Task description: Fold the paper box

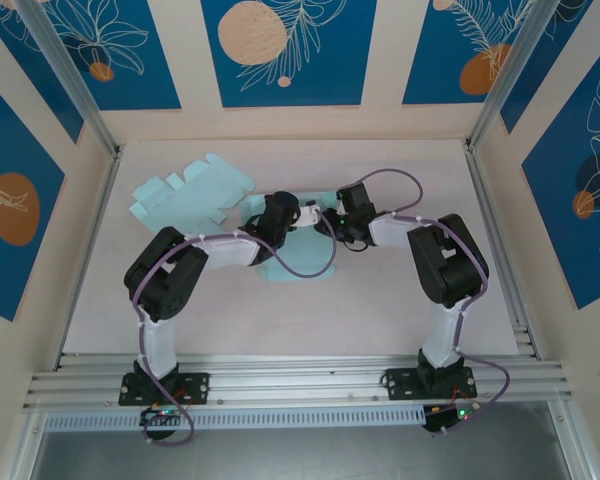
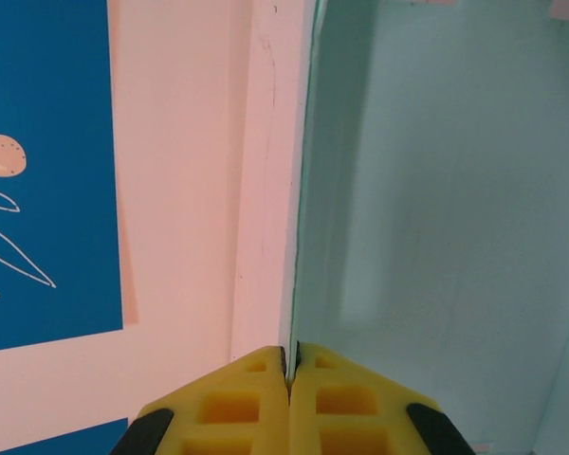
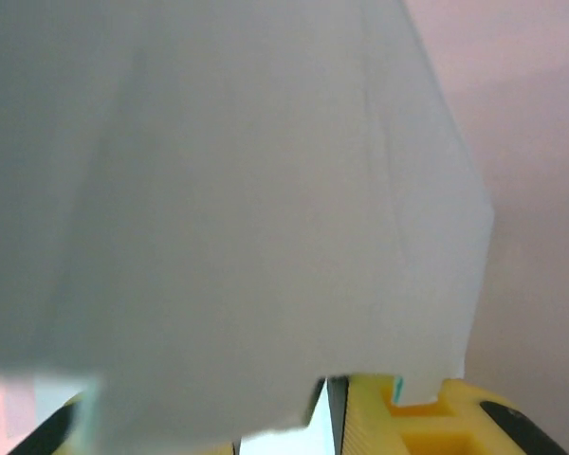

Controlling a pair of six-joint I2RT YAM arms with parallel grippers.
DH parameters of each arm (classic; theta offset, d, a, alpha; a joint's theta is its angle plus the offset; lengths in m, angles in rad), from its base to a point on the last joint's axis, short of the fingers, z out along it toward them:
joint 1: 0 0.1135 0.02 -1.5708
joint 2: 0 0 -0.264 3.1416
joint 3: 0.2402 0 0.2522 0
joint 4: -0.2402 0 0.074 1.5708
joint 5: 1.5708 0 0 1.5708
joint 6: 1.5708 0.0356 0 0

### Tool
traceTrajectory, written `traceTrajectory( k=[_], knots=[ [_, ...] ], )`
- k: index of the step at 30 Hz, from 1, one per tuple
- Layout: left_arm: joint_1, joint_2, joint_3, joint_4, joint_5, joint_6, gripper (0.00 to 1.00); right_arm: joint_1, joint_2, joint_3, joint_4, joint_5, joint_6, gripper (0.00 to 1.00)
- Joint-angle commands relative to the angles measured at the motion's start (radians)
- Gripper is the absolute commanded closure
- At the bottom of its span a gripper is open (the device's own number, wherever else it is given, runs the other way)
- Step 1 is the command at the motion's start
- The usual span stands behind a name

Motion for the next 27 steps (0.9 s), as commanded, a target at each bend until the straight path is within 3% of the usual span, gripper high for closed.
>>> traceTrajectory(
  k=[1, 12, 18, 22, 27],
  knots=[
    [-0.007, -0.014, -0.024, 0.006, -0.014, 0.008, 1.00, -0.002, -0.090, -0.034, -0.050, 0.029, -0.054, 0.67],
    [-0.008, -0.013, -0.044, 0.038, -0.012, 0.004, 1.00, -0.050, -0.351, -0.167, -0.124, 0.064, -0.127, 0.52],
    [-0.007, -0.009, -0.048, 0.046, -0.011, 0.012, 1.00, -0.156, -0.441, -0.164, -0.144, 0.020, -0.134, 0.51],
    [-0.008, -0.005, -0.054, 0.067, -0.010, 0.025, 1.00, -0.259, -0.379, -0.130, -0.100, -0.093, -0.111, 0.53],
    [-0.007, 0.019, -0.048, 0.087, -0.017, 0.053, 1.00, -0.340, -0.159, 0.001, -0.075, -0.265, -0.083, 0.63]
  ],
)
